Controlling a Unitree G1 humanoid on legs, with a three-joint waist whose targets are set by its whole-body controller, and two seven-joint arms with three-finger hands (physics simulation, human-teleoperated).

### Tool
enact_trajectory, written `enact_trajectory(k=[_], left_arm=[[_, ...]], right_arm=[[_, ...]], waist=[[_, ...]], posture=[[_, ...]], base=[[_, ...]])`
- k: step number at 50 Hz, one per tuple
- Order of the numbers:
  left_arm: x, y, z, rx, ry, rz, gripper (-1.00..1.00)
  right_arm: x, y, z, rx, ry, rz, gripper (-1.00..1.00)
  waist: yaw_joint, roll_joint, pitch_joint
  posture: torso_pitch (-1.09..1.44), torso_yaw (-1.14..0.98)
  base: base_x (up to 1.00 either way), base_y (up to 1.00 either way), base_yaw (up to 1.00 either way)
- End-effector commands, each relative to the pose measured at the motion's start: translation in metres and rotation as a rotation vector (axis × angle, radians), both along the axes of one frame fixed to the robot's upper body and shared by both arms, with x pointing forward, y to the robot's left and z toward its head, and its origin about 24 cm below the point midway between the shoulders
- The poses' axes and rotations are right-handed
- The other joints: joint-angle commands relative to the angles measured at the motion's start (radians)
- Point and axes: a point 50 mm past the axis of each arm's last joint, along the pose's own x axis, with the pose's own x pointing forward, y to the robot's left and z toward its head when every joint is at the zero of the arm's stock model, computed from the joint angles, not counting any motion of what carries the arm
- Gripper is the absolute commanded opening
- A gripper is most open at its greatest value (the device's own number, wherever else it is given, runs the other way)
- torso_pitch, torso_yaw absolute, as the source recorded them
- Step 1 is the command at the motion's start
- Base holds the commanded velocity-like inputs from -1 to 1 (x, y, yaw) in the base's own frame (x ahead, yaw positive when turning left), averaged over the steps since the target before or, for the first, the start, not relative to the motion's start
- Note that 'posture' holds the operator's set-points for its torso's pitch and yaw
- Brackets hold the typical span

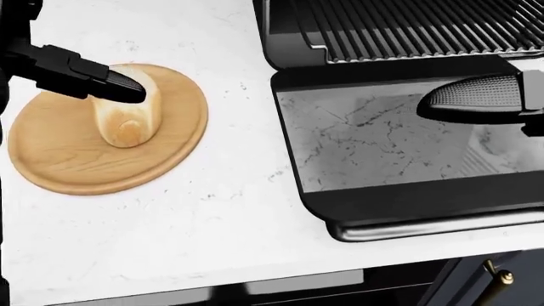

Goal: Place the bread on the rack of the toaster oven.

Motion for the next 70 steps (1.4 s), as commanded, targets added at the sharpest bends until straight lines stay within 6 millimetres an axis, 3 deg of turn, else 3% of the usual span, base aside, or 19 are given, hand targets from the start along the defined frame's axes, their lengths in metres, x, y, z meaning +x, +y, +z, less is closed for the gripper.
enact_trajectory(k=[1,24,42,70], left_arm=[[-0.004,-0.001,0.017,0.022,-0.088,-0.006,1.0],[0.004,-0.002,-0.012,0.036,0.022,-0.026,1.0],[0.004,-0.006,-0.029,0.033,0.061,-0.042,1.0],[0.015,-0.01,-0.041,0.079,0.117,-0.06,1.0]], right_arm=[[-0.005,0.0,0.006,0.006,-0.052,0.004,1.0],[-0.01,-0.01,0.004,0.014,-0.05,-0.028,1.0],[-0.009,-0.01,0.0,0.016,-0.042,-0.03,1.0],[-0.009,-0.011,0.001,0.015,-0.044,-0.032,1.0]], waist=[[0.001,-0.001,-0.023],[-0.001,-0.017,-0.031],[0.0,-0.017,-0.032],[0.002,-0.019,-0.031]], posture=[[0.0,0.0],[0.0,0.0],[0.0,0.0],[0.0,0.0]], base=[[0.0,0.0,0.0],[0.0,0.0,0.0],[0.0,0.0,0.0],[0.0,0.0,0.0]])
